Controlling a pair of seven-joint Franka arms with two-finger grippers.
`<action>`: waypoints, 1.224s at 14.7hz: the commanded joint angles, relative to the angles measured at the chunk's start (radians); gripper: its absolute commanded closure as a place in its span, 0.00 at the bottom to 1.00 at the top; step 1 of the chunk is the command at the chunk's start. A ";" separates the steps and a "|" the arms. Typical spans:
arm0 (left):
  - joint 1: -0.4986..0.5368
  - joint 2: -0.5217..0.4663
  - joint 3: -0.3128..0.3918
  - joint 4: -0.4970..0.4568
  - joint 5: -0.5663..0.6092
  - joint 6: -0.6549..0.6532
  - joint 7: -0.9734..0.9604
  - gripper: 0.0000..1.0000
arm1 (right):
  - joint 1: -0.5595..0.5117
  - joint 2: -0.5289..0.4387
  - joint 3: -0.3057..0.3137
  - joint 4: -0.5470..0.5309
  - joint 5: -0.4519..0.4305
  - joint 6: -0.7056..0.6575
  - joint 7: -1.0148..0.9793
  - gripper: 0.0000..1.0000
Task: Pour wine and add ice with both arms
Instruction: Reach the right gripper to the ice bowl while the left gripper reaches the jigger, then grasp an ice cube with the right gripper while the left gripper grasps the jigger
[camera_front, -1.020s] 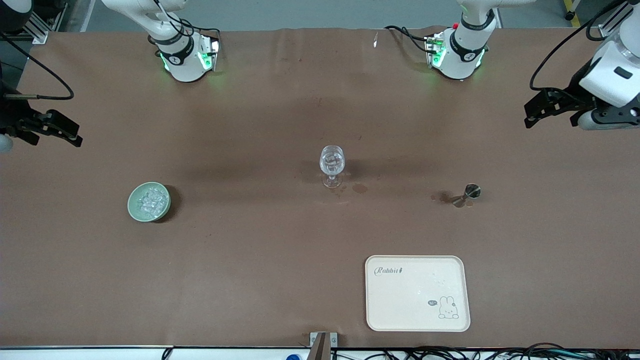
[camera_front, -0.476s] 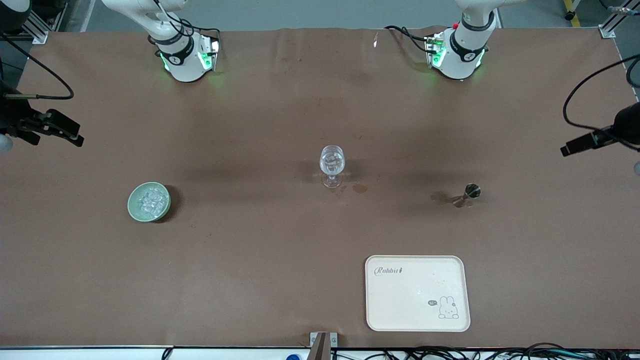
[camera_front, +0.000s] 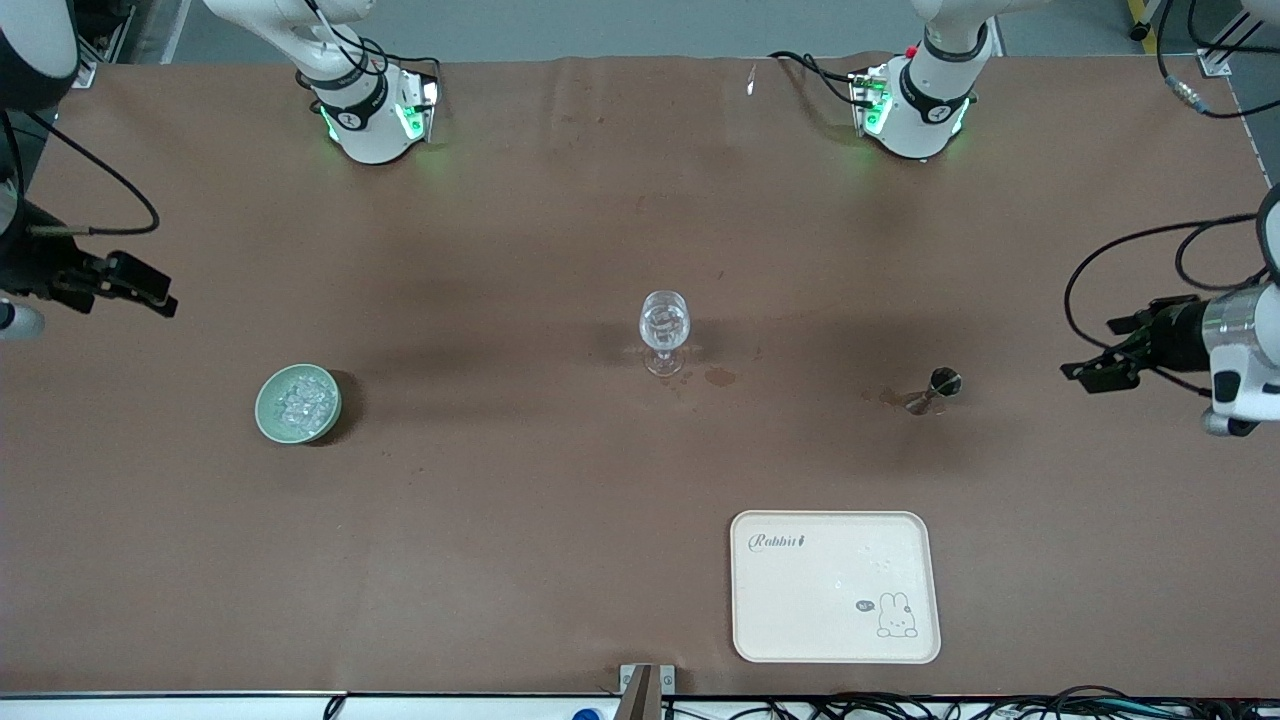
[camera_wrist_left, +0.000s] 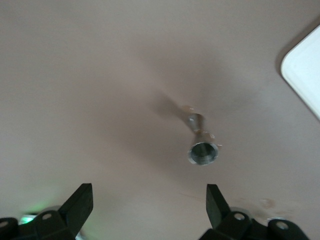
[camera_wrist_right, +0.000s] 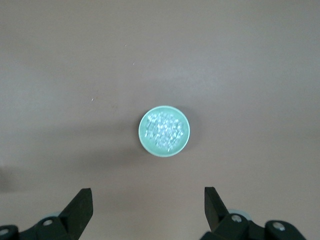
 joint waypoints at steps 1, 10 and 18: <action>0.076 0.121 -0.006 0.032 -0.159 0.010 -0.012 0.00 | -0.033 0.048 0.004 -0.073 0.017 0.128 -0.009 0.02; 0.131 0.336 -0.003 0.033 -0.449 0.064 -0.045 0.05 | -0.052 0.261 0.006 -0.274 0.020 0.590 -0.022 0.03; 0.127 0.444 -0.003 0.030 -0.597 0.061 -0.119 0.12 | -0.033 0.302 0.010 -0.452 0.020 0.744 -0.023 0.15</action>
